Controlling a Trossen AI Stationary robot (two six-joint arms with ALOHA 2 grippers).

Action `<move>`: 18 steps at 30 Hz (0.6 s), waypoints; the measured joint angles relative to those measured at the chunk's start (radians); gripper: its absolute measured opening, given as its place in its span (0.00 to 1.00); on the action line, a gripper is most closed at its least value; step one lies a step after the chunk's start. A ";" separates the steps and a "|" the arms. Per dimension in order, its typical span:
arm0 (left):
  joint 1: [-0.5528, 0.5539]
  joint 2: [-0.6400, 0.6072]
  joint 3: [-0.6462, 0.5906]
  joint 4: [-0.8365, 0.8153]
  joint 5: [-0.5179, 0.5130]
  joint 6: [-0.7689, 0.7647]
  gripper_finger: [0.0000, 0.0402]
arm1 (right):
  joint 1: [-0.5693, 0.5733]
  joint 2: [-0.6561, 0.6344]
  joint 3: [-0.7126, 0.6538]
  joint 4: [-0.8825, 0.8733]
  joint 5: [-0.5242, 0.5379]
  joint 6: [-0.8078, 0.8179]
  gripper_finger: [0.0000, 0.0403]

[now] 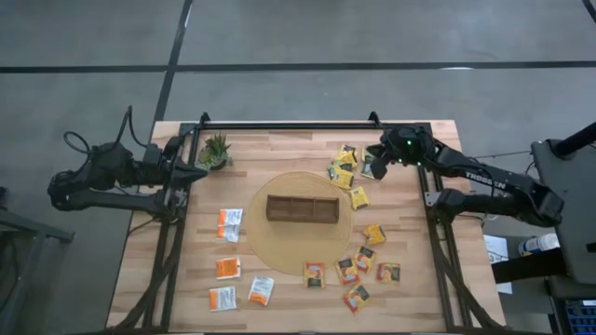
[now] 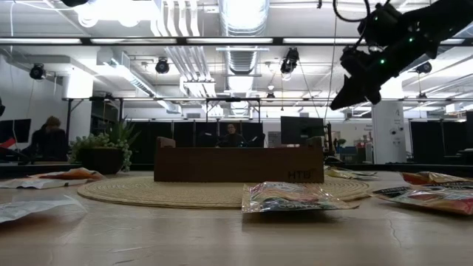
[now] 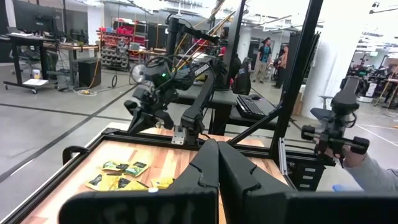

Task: Pick & Place Tea
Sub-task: Put the yellow tea bag into the right of the wooden organizer

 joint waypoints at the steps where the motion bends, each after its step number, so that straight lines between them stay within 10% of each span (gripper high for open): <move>1: 0.000 0.000 0.000 0.000 0.000 0.000 0.00 | -0.009 0.014 -0.003 0.006 -0.015 0.005 0.08; 18: 0.000 0.000 0.000 0.000 0.000 0.000 0.00 | -0.074 0.298 0.038 0.060 -0.058 -0.047 0.09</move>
